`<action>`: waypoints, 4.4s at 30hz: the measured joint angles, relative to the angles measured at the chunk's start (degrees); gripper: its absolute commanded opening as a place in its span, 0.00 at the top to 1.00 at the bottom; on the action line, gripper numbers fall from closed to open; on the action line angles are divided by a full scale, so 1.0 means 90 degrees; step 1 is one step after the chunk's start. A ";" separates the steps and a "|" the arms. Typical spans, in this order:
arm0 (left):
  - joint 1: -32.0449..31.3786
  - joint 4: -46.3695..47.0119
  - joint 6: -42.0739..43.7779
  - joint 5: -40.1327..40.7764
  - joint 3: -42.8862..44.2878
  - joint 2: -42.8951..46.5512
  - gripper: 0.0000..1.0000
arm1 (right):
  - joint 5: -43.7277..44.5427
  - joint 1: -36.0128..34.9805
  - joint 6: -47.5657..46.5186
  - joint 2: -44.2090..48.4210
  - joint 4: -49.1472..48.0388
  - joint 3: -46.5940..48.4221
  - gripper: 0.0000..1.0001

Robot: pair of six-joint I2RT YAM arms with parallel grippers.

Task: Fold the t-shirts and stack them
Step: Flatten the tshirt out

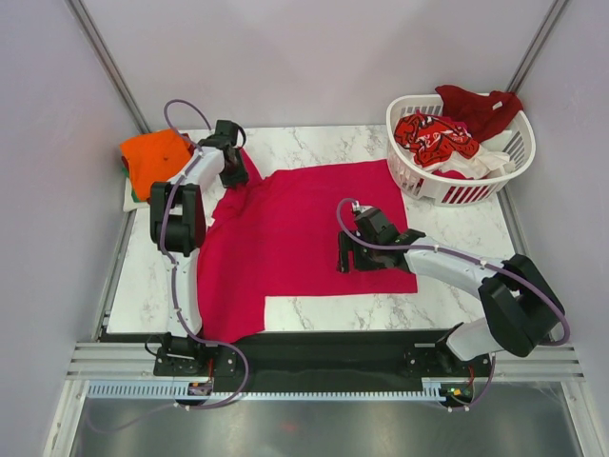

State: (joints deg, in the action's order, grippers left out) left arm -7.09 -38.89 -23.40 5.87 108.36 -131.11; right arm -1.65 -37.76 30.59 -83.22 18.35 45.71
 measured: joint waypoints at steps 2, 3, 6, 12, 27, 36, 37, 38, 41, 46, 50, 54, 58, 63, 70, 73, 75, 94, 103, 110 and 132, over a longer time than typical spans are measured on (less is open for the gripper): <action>-0.0005 0.0000 -0.0017 -0.0005 0.0039 0.0000 0.61 | 0.0000 0.0000 -0.0002 0.0000 -0.0007 -0.0049 0.17; -0.0005 0.0002 -0.0019 -0.0005 0.0053 0.0000 0.61 | -0.0002 0.0000 -0.0002 0.0000 -0.0019 -0.0078 0.17; -0.0005 0.0005 -0.0022 -0.0007 0.0126 0.0000 0.62 | -0.0002 0.0000 -0.0005 -0.0012 -0.0049 -0.0138 0.17; -0.0005 0.0012 -0.0022 -0.0007 0.0199 0.0000 0.71 | -0.0007 0.0000 -0.0022 -0.0097 -0.0097 -0.0163 0.17; -0.0148 -0.0080 -0.0041 -0.0005 0.1180 -0.0146 0.98 | -0.0005 0.0000 -0.0068 -0.0180 -0.0248 -0.0352 0.18; -0.0498 0.0656 -0.0131 -0.0646 0.3837 -0.1447 0.37 | 0.0007 0.0000 -0.0092 -0.0165 -0.0512 -0.0459 0.18; -0.0534 0.0855 -0.0148 -0.0777 0.3837 -0.1545 0.01 | 0.0007 0.0000 -0.0092 -0.0160 -0.0539 -0.0471 0.18; -0.0568 0.0996 -0.0158 -0.0869 0.3837 -0.1637 0.00 | 0.0005 0.0000 -0.0092 -0.0153 -0.0571 -0.0488 0.18; -0.0697 0.1348 -0.0219 -0.1158 0.3837 -0.1926 0.00 | 0.0005 0.0000 -0.0090 -0.0136 -0.0634 -0.0520 0.18; -0.0833 0.1600 -0.0155 -0.1324 0.3177 -0.1722 0.00 | 0.0002 0.0000 -0.0087 -0.0121 -0.0663 -0.0542 0.18; -0.0857 0.1571 0.0102 -0.1005 0.1734 -0.0731 0.00 | 0.0000 0.0000 -0.0085 -0.0117 -0.0665 -0.0542 0.18; -0.0794 0.1588 0.0301 -0.0539 0.0374 0.0600 0.03 | 0.0002 0.0000 -0.0087 -0.0117 -0.0653 -0.0527 0.18; -0.0617 0.1734 0.0308 -0.0333 -0.0437 0.1375 0.07 | 0.0010 0.0000 -0.0117 -0.0250 -0.0486 -0.0323 0.16; -0.0335 0.1695 0.0316 -0.0078 -0.0969 0.1273 0.06 | -0.0396 0.0005 -0.0277 -0.0843 -0.0656 0.0250 0.17; -0.0194 0.1634 0.0372 0.0007 -0.0942 0.0381 0.07 | -0.1010 0.0010 -0.0270 -0.1212 -0.1579 0.0226 0.18; -0.0182 0.1549 0.0415 0.0000 -0.0695 0.0175 0.06 | -0.1064 0.0017 -0.0209 -0.1076 -0.2052 -0.0109 0.18; -0.0177 0.1525 0.0415 0.0002 -0.0515 0.0117 0.06 | -0.1071 0.0017 -0.0121 -0.0814 -0.2273 -0.0464 0.18; 0.0109 0.0393 -0.0012 0.0372 0.0214 -0.0287 0.02 | -0.0158 0.0012 0.1018 0.1297 -0.1056 -0.1826 0.11; 0.0100 -0.0053 -0.0182 0.0583 0.0214 0.0012 0.00 | -0.0240 0.0012 0.0469 0.1219 0.0211 -0.1078 0.08; -0.0158 -0.0068 -0.0138 0.0794 -0.0231 0.1829 0.00 | -0.0163 0.0010 -0.0012 0.0789 0.0634 0.0503 0.04; -0.0872 0.1280 -0.0478 -0.0937 -0.4274 0.2710 0.07 | 0.0491 0.1457 -0.0748 -0.3475 0.0962 0.3764 0.11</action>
State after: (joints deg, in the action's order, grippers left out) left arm -14.94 -27.38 -27.70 -2.57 69.89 -106.72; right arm 2.76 -24.64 23.86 -114.50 27.00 79.59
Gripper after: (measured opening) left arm 0.933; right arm 0.894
